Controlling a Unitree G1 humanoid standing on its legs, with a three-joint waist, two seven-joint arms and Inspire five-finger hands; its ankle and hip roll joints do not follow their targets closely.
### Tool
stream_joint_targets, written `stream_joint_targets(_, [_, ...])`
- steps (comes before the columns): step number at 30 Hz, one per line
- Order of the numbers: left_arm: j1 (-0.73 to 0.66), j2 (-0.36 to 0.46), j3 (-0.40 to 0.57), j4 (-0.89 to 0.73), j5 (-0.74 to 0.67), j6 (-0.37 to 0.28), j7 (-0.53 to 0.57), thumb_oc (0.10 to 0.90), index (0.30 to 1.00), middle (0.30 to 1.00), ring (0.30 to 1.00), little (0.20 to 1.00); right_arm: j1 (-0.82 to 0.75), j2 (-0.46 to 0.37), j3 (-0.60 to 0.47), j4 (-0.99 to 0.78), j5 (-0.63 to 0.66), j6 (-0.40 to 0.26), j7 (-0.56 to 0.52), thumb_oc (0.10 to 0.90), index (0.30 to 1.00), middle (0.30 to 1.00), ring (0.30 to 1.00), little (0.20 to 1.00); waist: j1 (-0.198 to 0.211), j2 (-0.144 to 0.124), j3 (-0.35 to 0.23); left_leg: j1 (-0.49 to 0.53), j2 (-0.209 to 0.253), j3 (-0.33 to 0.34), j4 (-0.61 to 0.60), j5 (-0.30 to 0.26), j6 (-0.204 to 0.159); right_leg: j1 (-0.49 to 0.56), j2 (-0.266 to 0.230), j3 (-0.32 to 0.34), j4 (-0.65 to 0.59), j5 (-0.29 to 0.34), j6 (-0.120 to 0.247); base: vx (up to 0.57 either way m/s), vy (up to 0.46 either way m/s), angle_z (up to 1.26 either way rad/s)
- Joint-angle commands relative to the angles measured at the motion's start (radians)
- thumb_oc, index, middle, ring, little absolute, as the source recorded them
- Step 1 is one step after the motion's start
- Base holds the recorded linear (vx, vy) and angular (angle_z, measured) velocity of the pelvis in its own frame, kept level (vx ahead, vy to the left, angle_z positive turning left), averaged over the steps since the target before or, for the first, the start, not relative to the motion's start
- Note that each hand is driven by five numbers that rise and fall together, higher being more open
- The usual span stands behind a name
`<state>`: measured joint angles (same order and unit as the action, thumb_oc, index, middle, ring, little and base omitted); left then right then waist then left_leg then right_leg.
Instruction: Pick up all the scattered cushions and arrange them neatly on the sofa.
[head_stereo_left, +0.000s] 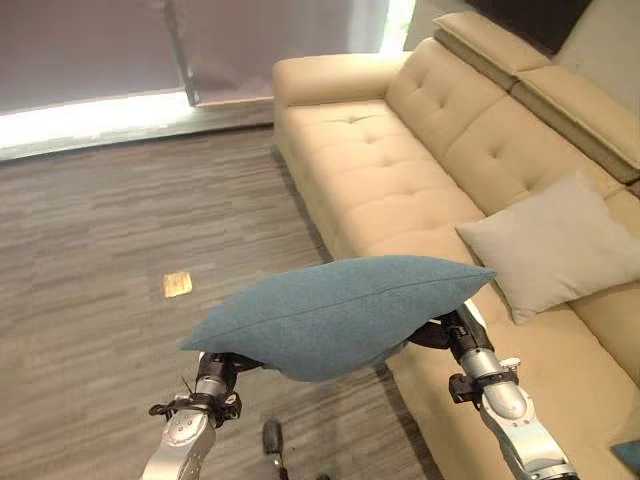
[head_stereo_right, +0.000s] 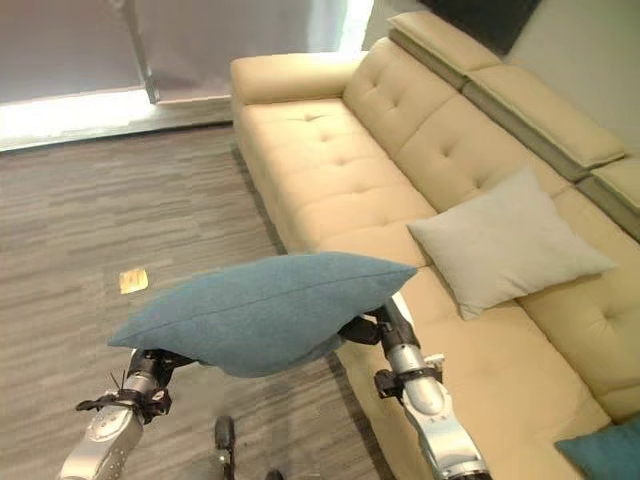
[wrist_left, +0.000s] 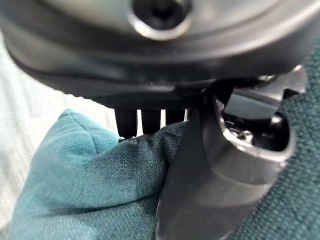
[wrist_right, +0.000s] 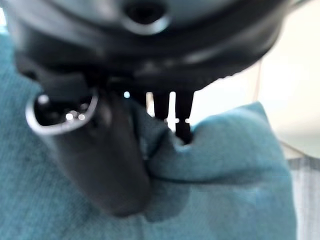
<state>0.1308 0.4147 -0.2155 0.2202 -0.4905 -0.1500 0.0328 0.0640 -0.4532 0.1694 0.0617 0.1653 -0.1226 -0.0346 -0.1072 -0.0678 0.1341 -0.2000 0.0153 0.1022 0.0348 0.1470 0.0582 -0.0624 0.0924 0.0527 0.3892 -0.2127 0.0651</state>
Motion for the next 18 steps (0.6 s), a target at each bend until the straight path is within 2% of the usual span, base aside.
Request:
stream_joint_targets(1, [-0.104,0.021,-0.026,-0.219,0.032,-0.122,-0.072,0.4,0.3,0.3,0.3,0.3,-0.133,0.071,0.036,-0.159,0.0,-0.138,0.039,0.4,0.3,0.3,0.3,0.3,0.023,-0.059,-0.036,0.031,0.007,0.019,0.042,-0.155,-0.061,-0.048,-0.156,0.005,-0.007,0.253,0.1,0.14,0.166,-0.19])
stream_joint_targets(3, [-0.097,0.02,-0.018,-0.213,0.036,-0.124,-0.067,0.4,0.3,0.3,0.3,0.3,-0.12,0.086,0.03,-0.157,-0.004,-0.138,0.039,0.4,0.3,0.3,0.3,0.3,0.016,-0.045,-0.029,0.073,0.015,0.031,0.021,-0.166,-0.053,-0.098,-0.159,-0.022,0.06,0.265,0.099,0.21,0.159,0.01])
stream_joint_targets(4, [-0.093,0.009,-0.014,-0.209,0.037,-0.123,-0.068,0.4,0.3,0.3,0.3,0.3,-0.097,0.087,0.017,-0.155,0.002,-0.138,0.045,0.4,0.3,0.3,0.3,0.3,-0.008,-0.04,-0.033,0.11,0.0,0.017,-0.004,-0.174,-0.052,-0.138,-0.123,-0.028,0.029,0.245,0.081,0.34,0.183,-0.06])
stream_joint_targets(6, [-0.088,0.007,-0.01,-0.204,0.038,-0.122,-0.072,0.4,0.3,0.3,0.3,0.3,-0.092,0.086,0.013,-0.146,0.021,-0.135,0.051,0.4,0.3,0.3,0.3,0.3,-0.022,-0.04,-0.038,0.136,-0.019,0.012,-0.018,-0.191,-0.053,-0.157,-0.112,-0.052,-0.077,0.223,0.071,0.29,0.105,0.21])
stream_joint_targets(7, [-0.087,0.006,-0.01,-0.204,0.038,-0.122,-0.072,0.4,0.3,0.3,0.3,0.3,-0.091,0.085,0.013,-0.146,0.022,-0.136,0.052,0.4,0.3,0.3,0.3,0.3,-0.024,-0.038,-0.037,0.139,-0.019,0.009,-0.018,-0.193,-0.053,-0.152,-0.111,-0.054,-0.079,0.222,0.071,0.32,0.057,0.35])
stream_joint_targets(8, [-0.088,0.005,-0.01,-0.199,0.039,-0.119,-0.074,0.4,0.3,0.3,0.3,0.3,-0.093,0.084,0.011,-0.143,0.041,-0.136,0.056,0.4,0.3,0.3,0.3,0.3,-0.035,-0.047,-0.042,0.17,-0.038,0.003,-0.028,-0.22,-0.053,-0.195,-0.105,-0.089,-0.21,0.232,0.068,0.36,0.06,0.23])
stream_joint_targets(9, [-0.093,0.001,-0.01,-0.194,0.041,-0.118,-0.074,0.4,0.3,0.3,0.3,0.3,-0.095,0.08,0.01,-0.142,0.051,-0.135,0.061,0.4,0.3,0.3,0.3,0.3,-0.045,-0.051,-0.04,0.198,-0.054,-0.009,-0.03,-0.239,-0.051,-0.22,-0.093,-0.101,-0.273,0.257,0.074,0.36,0.063,0.15])
stream_joint_targets(10, [-0.093,0.0,-0.01,-0.194,0.041,-0.119,-0.074,0.4,0.3,0.3,0.3,0.3,-0.095,0.079,0.01,-0.141,0.051,-0.135,0.062,0.4,0.3,0.3,0.3,0.3,-0.046,-0.047,-0.038,0.202,-0.05,-0.011,-0.03,-0.244,-0.051,-0.213,-0.089,-0.104,-0.279,0.258,0.074,0.35,0.065,0.07])
stream_joint_targets(11, [-0.102,-0.009,-0.006,-0.184,0.041,-0.118,-0.072,0.4,0.3,0.3,0.3,0.3,-0.094,0.078,0.008,-0.137,0.061,-0.131,0.064,0.4,0.3,0.3,0.3,0.3,-0.055,-0.052,-0.035,0.228,-0.072,-0.023,-0.021,-0.266,-0.051,-0.246,-0.083,-0.126,-0.341,0.286,0.086,0.22,0.04,0.06])
stream_joint_targets(13, [-0.107,-0.017,-0.005,-0.18,0.041,-0.119,-0.075,0.4,0.3,0.3,0.3,0.3,-0.09,0.076,0.002,-0.134,0.063,-0.132,0.065,0.4,0.3,0.3,0.3,0.3,-0.06,-0.053,-0.034,0.249,-0.081,-0.033,-0.017,-0.283,-0.052,-0.254,-0.08,-0.149,-0.365,0.3,0.09,0.35,0.028,0.07])
stream_joint_targets(14, [-0.106,-0.029,-0.01,-0.174,0.046,-0.121,-0.081,0.4,0.3,0.3,0.3,0.3,-0.078,0.074,-0.005,-0.136,0.066,-0.132,0.068,0.4,0.3,0.3,0.3,0.3,-0.068,-0.053,-0.035,0.279,-0.095,-0.044,-0.008,-0.306,-0.052,-0.254,-0.077,-0.185,-0.368,0.312,0.089,0.48,-0.004,0.07])
stream_joint_targets(16, [-0.098,-0.037,-0.019,-0.177,0.048,-0.122,-0.089,0.4,0.3,0.3,0.3,0.3,-0.051,0.069,-0.012,-0.144,0.071,-0.139,0.073,0.4,0.3,0.3,0.3,0.3,-0.082,-0.054,-0.055,0.315,-0.105,-0.056,-0.002,-0.329,-0.056,-0.225,-0.075,-0.178,-0.367,0.317,0.068,0.46,-0.021,0.24])
stream_joint_targets(18, [-0.086,-0.043,-0.025,-0.184,0.051,-0.124,-0.094,0.4,0.3,0.3,0.3,0.3,-0.039,0.063,-0.019,-0.145,0.072,-0.14,0.074,0.4,0.3,0.3,0.3,0.3,-0.088,-0.04,-0.073,0.343,-0.097,-0.076,0.014,-0.333,-0.066,-0.204,-0.072,-0.172,-0.35,0.309,0.049,0.41,-0.035,0.62])
